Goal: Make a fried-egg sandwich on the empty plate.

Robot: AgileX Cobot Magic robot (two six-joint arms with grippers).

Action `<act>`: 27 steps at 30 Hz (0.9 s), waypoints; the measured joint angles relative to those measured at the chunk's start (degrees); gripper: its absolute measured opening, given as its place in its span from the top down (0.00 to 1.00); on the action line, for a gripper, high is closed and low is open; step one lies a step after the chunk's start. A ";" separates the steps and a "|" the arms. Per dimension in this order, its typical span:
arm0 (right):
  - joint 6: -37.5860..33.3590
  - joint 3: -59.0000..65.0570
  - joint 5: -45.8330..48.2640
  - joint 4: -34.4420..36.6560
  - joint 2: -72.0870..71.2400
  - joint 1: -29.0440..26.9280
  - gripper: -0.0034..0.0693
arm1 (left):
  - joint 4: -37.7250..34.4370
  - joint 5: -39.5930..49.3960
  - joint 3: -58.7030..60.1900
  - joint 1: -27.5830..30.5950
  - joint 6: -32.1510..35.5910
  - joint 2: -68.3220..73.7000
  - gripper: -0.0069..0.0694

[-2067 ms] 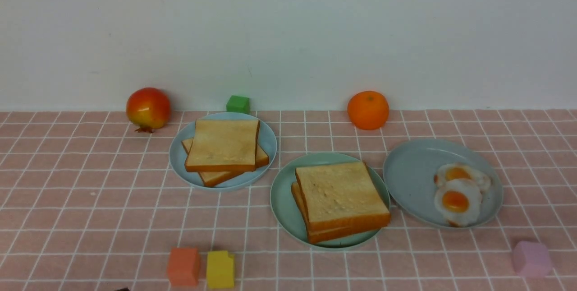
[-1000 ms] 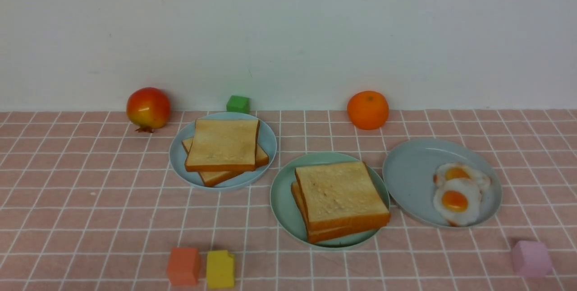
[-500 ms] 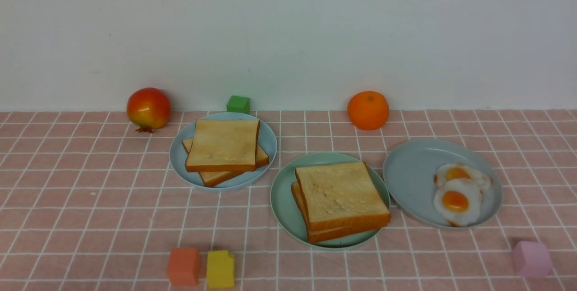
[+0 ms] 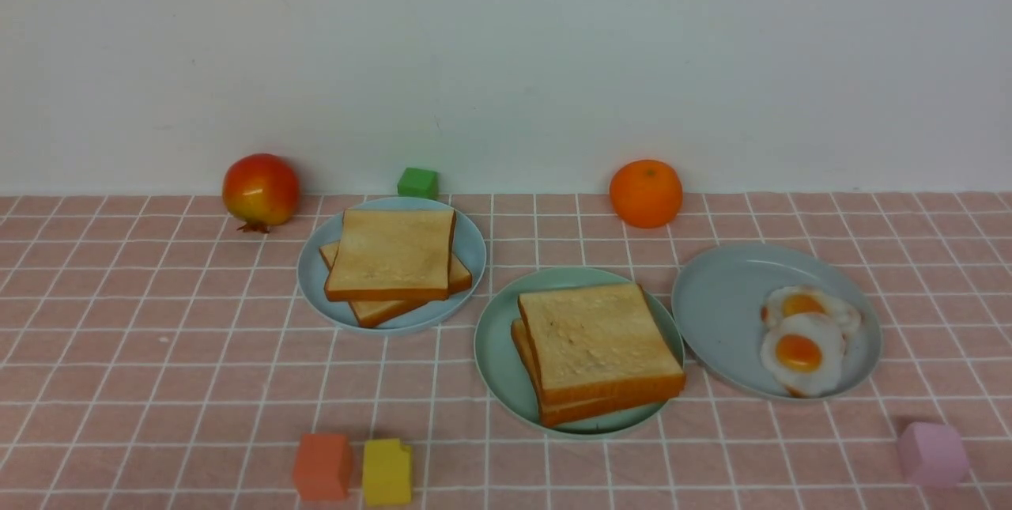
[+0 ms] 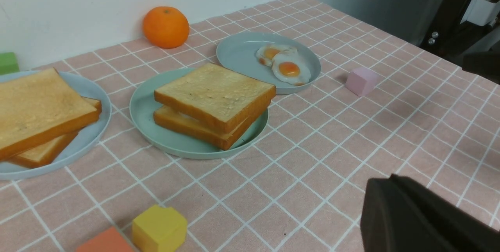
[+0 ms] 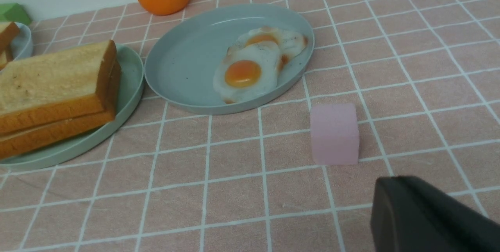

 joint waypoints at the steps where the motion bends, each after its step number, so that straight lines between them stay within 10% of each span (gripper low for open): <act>1: 0.00 0.00 0.00 0.00 0.00 0.00 0.94 | 0.00 0.00 0.00 0.00 0.00 0.00 0.89; 15: 0.00 0.00 0.00 0.00 0.00 0.00 0.93 | 0.87 -2.20 1.03 0.59 -0.17 -0.44 0.89; 27: 0.00 0.00 0.00 0.00 0.00 0.00 0.92 | 17.20 -0.91 17.72 37.45 -21.87 -17.65 0.89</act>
